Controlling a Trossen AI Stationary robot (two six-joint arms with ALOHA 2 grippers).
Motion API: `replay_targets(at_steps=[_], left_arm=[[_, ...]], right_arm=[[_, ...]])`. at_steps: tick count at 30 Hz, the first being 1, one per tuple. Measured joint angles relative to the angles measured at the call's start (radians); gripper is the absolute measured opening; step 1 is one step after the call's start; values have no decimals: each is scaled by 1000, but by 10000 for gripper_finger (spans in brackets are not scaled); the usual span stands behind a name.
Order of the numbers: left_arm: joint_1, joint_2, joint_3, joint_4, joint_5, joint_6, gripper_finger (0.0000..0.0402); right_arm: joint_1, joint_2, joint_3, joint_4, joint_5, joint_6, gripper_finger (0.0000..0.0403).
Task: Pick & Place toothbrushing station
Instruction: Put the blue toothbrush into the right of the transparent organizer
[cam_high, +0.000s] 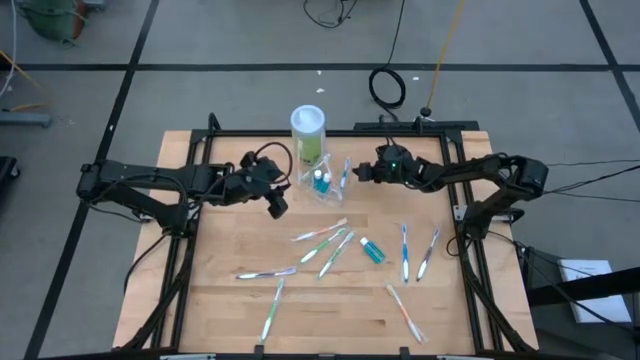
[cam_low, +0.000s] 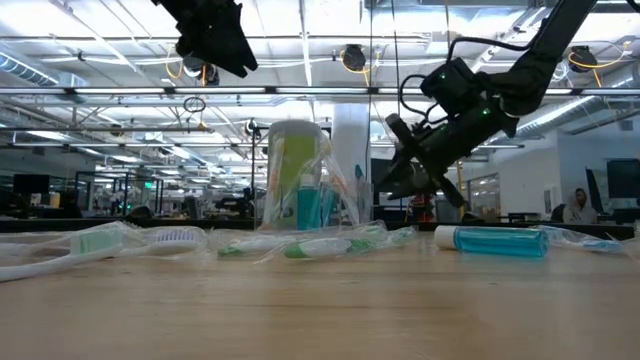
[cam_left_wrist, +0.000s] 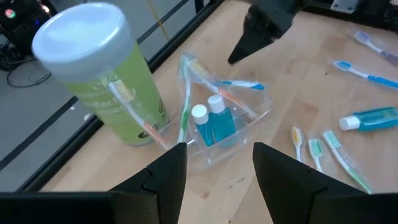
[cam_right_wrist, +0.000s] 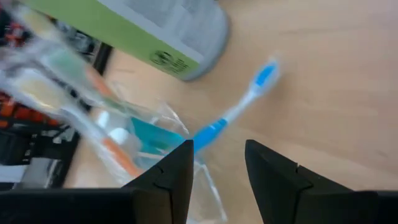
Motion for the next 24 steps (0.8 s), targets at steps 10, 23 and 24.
replay_targets(at_steps=[10, 23, 24], left_arm=[[0, -1, 0, 79, 21, 63, 191], [0, -1, 0, 105, 21, 134, 191], [0, -1, 0, 105, 22, 138, 191]], right_arm=[[26, 99, 0, 148, 27, 127, 139], [19, 342, 10, 492, -25, 356, 139], [18, 353, 9, 524, -28, 358, 139]])
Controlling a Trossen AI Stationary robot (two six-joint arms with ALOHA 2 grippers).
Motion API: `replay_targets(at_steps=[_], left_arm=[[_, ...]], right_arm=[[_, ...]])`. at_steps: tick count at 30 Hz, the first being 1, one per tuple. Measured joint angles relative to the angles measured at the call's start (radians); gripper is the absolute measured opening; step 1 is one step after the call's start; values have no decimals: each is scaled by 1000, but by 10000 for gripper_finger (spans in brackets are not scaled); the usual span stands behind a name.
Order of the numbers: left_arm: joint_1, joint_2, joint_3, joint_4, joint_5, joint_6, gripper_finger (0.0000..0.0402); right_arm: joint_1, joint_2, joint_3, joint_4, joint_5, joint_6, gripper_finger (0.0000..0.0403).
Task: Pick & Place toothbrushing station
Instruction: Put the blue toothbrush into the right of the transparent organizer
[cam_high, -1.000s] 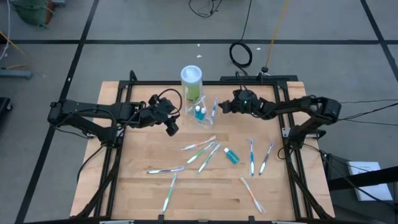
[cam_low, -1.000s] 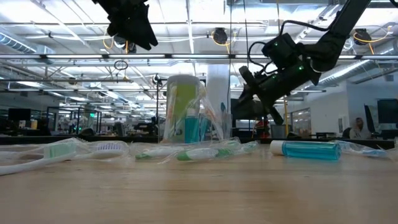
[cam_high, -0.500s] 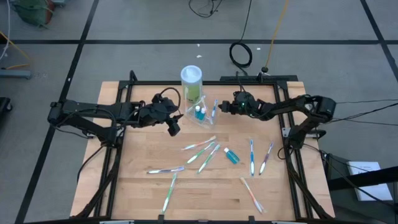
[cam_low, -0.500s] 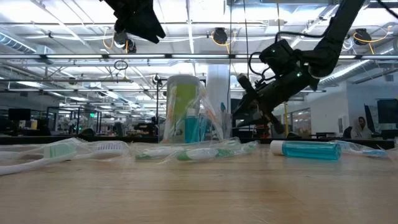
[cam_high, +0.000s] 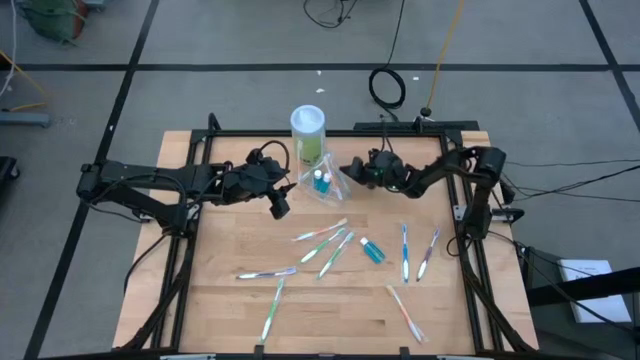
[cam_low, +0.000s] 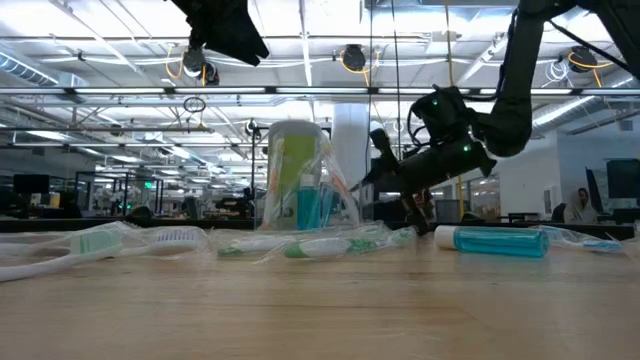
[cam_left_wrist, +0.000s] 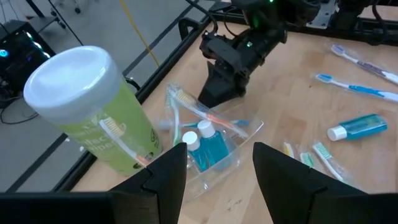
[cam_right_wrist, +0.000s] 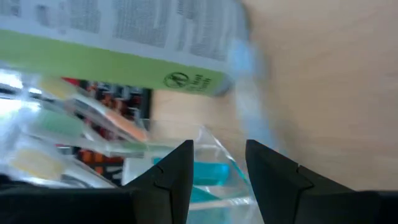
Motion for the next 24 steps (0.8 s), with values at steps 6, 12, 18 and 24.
replay_targets(at_steps=[6, 12, 18, 24], left_arm=[[0, 0, 0, -2, 0, 0, 191], [0, 0, 0, -12, 0, -5, 191], [0, 0, 0, -28, 0, -15, 191], [0, 0, 0, -29, 0, -44, 191]], right_arm=[[-1, 15, -2, 93, -62, -81, 139], [-42, -35, -3, 83, -135, -363, 139], [-45, -221, -2, -178, -119, -629, 130], [10, -373, -2, -661, 78, -829, 128]])
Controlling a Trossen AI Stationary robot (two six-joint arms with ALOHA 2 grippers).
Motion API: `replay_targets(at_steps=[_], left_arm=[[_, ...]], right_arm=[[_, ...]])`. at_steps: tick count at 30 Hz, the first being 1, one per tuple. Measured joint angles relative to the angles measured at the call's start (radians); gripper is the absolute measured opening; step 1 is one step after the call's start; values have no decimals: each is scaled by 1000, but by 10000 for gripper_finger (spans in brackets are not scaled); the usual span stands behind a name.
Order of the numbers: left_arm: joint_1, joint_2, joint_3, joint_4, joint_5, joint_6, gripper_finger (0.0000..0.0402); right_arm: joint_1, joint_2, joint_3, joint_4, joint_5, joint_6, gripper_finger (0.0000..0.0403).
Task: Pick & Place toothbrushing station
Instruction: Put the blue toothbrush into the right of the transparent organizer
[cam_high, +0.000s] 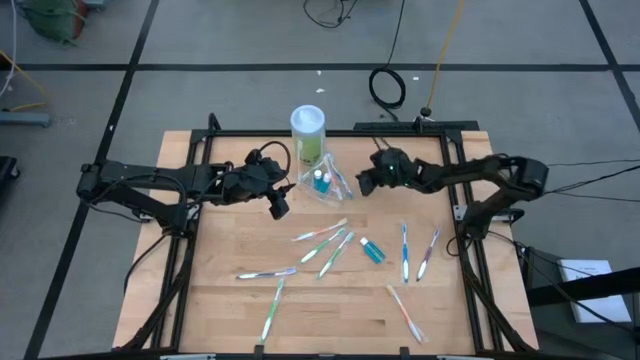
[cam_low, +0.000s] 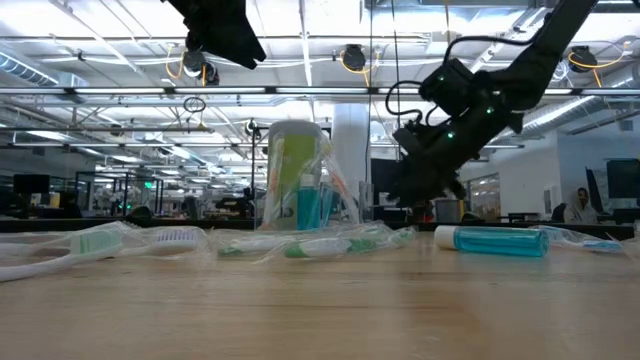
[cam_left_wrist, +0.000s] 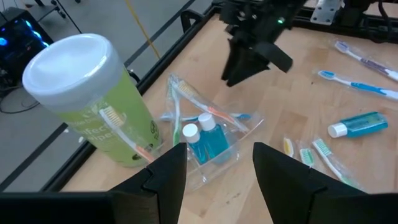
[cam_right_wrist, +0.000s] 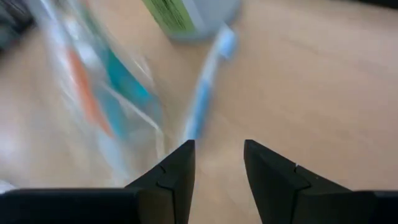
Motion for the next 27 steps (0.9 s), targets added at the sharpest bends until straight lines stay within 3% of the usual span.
replay_targets(at_steps=[5, 8, 14, 21, 27], left_arm=[[0, 0, 0, -1, 0, -10, 191], [0, 0, 0, -1, 0, -10, 191], [0, 0, 0, -6, 1, -11, 191], [0, 0, 0, -15, 20, -20, 191], [0, 0, 0, -18, 25, -20, 191]], right_arm=[[77, -25, 0, -96, 65, 13, 128], [143, -1, 0, -62, 85, 25, 128], [250, 56, 0, 21, 226, -24, 128], [275, 153, -1, 105, 242, 6, 128], [277, 248, 0, 196, 262, -71, 127]])
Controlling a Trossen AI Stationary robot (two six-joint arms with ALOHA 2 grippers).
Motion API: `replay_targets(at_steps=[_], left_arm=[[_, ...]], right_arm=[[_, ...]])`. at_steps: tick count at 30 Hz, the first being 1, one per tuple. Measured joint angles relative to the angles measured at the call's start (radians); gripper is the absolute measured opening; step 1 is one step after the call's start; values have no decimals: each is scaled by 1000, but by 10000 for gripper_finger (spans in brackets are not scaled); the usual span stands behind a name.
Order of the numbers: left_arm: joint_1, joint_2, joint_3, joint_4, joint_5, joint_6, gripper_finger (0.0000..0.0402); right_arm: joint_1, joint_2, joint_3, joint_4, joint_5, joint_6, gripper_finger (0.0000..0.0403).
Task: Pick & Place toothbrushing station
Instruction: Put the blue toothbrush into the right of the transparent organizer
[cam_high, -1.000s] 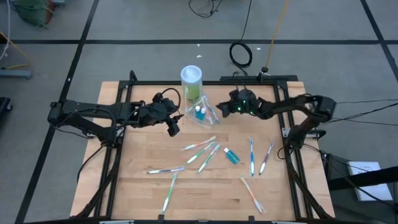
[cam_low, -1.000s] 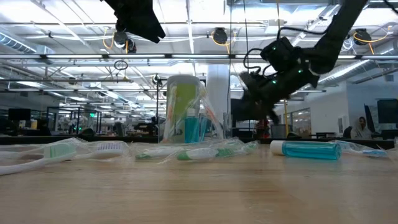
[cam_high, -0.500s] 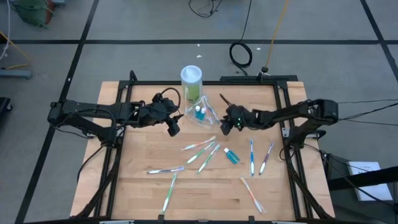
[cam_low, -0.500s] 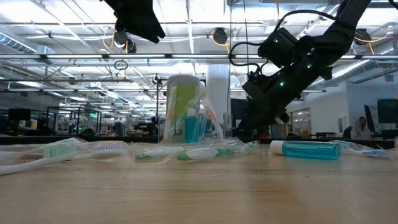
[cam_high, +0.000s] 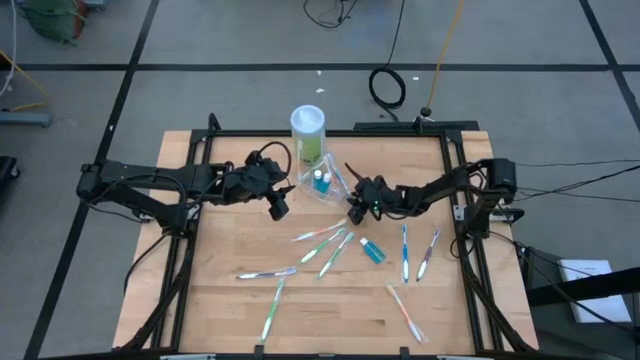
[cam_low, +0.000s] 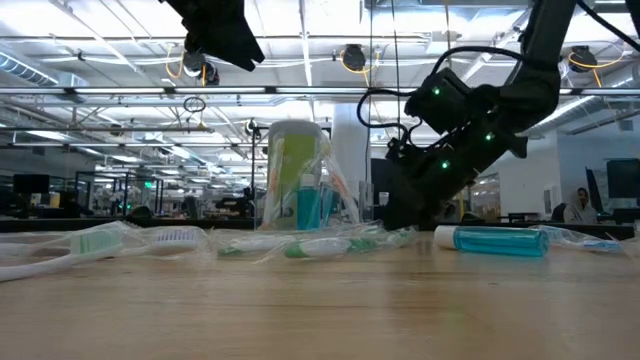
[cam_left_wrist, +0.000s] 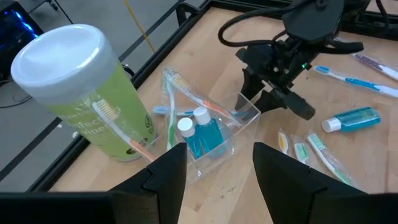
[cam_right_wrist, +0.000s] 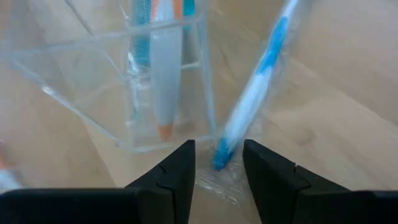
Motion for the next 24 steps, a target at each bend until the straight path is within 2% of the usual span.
replay_targets(at_steps=[5, 13, 18, 21, 24], left_arm=[[0, 0, 0, -1, 0, 0, 191], [0, 0, 0, -3, 1, 1, 191], [0, 0, 0, -12, 1, -7, 191], [-3, 0, 0, -29, 1, -24, 191], [-6, 0, 0, -38, 2, -31, 191]], right_arm=[[3, 21, 2, -5, 21, -45, 107], [4, 20, 2, -41, 89, -65, 11], [3, -27, -1, -97, 138, -44, 14], [3, -106, -3, -178, 150, -44, 5], [9, -208, -1, -275, 222, -42, 5]])
